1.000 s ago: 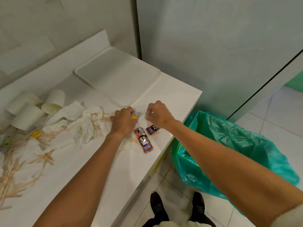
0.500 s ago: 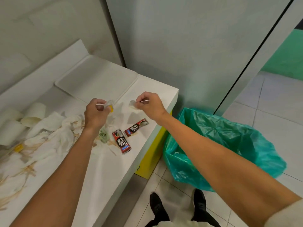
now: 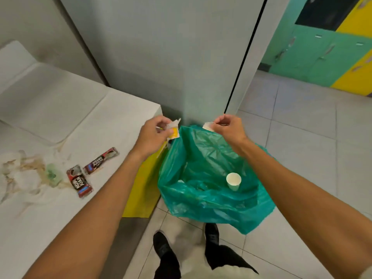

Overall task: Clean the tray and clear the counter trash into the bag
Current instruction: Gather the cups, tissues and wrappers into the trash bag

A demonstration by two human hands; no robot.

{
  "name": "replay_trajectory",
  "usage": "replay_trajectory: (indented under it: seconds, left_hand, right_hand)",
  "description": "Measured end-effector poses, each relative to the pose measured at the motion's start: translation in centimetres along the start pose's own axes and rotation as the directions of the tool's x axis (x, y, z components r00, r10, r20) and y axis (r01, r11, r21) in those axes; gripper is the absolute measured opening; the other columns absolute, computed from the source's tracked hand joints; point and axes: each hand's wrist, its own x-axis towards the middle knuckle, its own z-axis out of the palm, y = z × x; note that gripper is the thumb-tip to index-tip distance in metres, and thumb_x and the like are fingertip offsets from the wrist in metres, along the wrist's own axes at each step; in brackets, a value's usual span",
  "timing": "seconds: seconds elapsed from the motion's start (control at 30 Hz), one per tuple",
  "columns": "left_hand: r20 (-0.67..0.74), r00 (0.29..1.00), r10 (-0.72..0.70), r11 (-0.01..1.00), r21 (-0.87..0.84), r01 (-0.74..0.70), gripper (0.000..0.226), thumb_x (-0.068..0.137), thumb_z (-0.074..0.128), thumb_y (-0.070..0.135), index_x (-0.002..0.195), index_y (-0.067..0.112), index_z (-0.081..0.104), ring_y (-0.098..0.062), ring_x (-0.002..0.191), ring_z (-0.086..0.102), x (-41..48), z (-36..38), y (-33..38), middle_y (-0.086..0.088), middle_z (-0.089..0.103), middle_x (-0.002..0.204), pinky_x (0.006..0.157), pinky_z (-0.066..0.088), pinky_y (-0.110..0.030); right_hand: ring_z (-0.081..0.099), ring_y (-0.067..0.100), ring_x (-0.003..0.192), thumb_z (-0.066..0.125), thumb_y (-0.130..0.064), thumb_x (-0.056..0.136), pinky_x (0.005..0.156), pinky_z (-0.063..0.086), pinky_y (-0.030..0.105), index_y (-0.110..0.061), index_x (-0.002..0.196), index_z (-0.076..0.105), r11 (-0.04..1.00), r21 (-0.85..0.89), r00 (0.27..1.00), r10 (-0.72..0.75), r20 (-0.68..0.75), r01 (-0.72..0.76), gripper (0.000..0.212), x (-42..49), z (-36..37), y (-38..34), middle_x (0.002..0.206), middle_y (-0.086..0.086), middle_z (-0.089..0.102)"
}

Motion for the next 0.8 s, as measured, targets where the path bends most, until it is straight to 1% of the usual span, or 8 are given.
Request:
replay_trajectory:
  seconds: [0.1, 0.2, 0.33, 0.4, 0.5, 0.57, 0.7, 0.8]
  left_hand:
    - [0.128, 0.991, -0.026, 0.999, 0.022, 0.024, 0.021, 0.081, 0.072, 0.002, 0.095, 0.017, 0.066, -0.009, 0.071, 0.053, 0.3, 7.6, -0.8, 0.005, 0.055, 0.077, 0.072, 0.045, -0.026]
    - [0.21, 0.97, -0.121, 0.992, 0.005, 0.123, 0.019, 0.083, 0.071, 0.004, 0.093, 0.019, 0.065, -0.007, 0.068, 0.051, -0.1, 13.2, -2.3, 0.004, 0.054, 0.08, 0.066, 0.045, -0.02]
    - [0.239, 0.943, -0.23, 0.971, -0.013, 0.24, 0.02, 0.086, 0.068, 0.004, 0.1, 0.019, 0.064, -0.007, 0.067, 0.051, -0.9, 18.5, -4.0, 0.004, 0.054, 0.082, 0.062, 0.043, -0.012]
    - [0.254, 0.925, -0.284, 0.955, -0.013, 0.297, 0.024, 0.088, 0.065, 0.003, 0.108, 0.015, 0.061, -0.013, 0.074, 0.054, -1.2, 20.0, -4.8, 0.002, 0.054, 0.089, 0.062, 0.043, -0.015]
    - [0.257, 0.896, -0.362, 0.931, 0.063, 0.359, 0.032, 0.089, 0.063, 0.006, 0.12, 0.012, 0.057, -0.021, 0.091, 0.059, -1.7, 20.6, -6.0, -0.004, 0.055, 0.104, 0.069, 0.042, -0.024]
    - [0.245, 0.892, -0.38, 0.925, 0.093, 0.369, 0.032, 0.09, 0.062, 0.006, 0.121, 0.01, 0.057, -0.022, 0.093, 0.059, -2.1, 20.1, -6.6, -0.005, 0.055, 0.106, 0.071, 0.042, -0.023]
    - [0.219, 0.901, -0.375, 0.927, 0.1, 0.361, 0.027, 0.09, 0.062, 0.005, 0.116, 0.012, 0.059, -0.022, 0.089, 0.058, -2.5, 17.7, -7.2, -0.002, 0.055, 0.099, 0.072, 0.043, -0.025]
    - [0.173, 0.926, -0.337, 0.941, 0.103, 0.323, 0.025, 0.09, 0.063, 0.007, 0.114, 0.013, 0.061, -0.017, 0.084, 0.058, -2.8, 15.2, -6.9, -0.001, 0.059, 0.1, 0.066, 0.046, -0.019]
  right_hand:
    - [0.049, 0.01, 0.06, 0.072, 0.003, 0.082, 0.058, 0.042, 0.019, -0.015, 0.072, 0.059, 0.996, -0.071, 0.998, 0.06, -0.027, -0.062, 0.024, -0.1, -4.4, 3.0, 0.069, 0.001, 0.058]
    - [0.05, 0.011, 0.063, 0.071, 0.003, 0.082, 0.062, 0.044, 0.022, -0.017, 0.072, 0.058, 0.988, -0.114, 0.994, 0.1, -0.034, -0.104, 0.027, -0.1, -7.1, 5.6, 0.07, 0.0, 0.059]
    - [0.05, 0.007, 0.062, 0.07, 0.002, 0.084, 0.059, 0.044, 0.011, -0.011, 0.082, 0.062, 0.969, -0.195, 0.988, 0.151, -0.026, -0.153, 0.016, 0.4, -9.4, 8.4, 0.073, -0.001, 0.06]
    - [0.052, 0.007, 0.066, 0.07, -0.001, 0.085, 0.061, 0.045, 0.009, -0.009, 0.089, 0.064, 0.953, -0.253, 0.986, 0.165, -0.023, -0.166, 0.01, 0.8, -9.9, 9.8, 0.077, -0.001, 0.061]
    - [0.056, 0.009, 0.073, 0.071, -0.005, 0.083, 0.07, 0.046, 0.018, -0.015, 0.085, 0.065, 0.921, -0.355, 0.985, 0.17, -0.01, -0.162, 0.012, 1.3, -10.3, 11.8, 0.08, -0.004, 0.063]
    - [0.057, 0.01, 0.075, 0.072, -0.005, 0.083, 0.075, 0.046, 0.023, -0.018, 0.081, 0.064, 0.908, -0.389, 0.985, 0.174, 0.015, -0.155, 0.015, 1.4, -10.2, 12.5, 0.079, -0.006, 0.062]
    - [0.058, 0.011, 0.076, 0.072, -0.006, 0.083, 0.075, 0.045, 0.024, -0.016, 0.083, 0.066, 0.903, -0.403, 0.978, 0.194, 0.073, -0.149, 0.012, 1.3, -9.1, 12.5, 0.079, -0.004, 0.063]
    - [0.058, 0.01, 0.074, 0.072, -0.004, 0.084, 0.072, 0.045, 0.022, -0.017, 0.08, 0.064, 0.918, -0.381, 0.978, 0.169, 0.124, -0.11, 0.015, 1.3, -7.5, 11.1, 0.078, -0.005, 0.063]
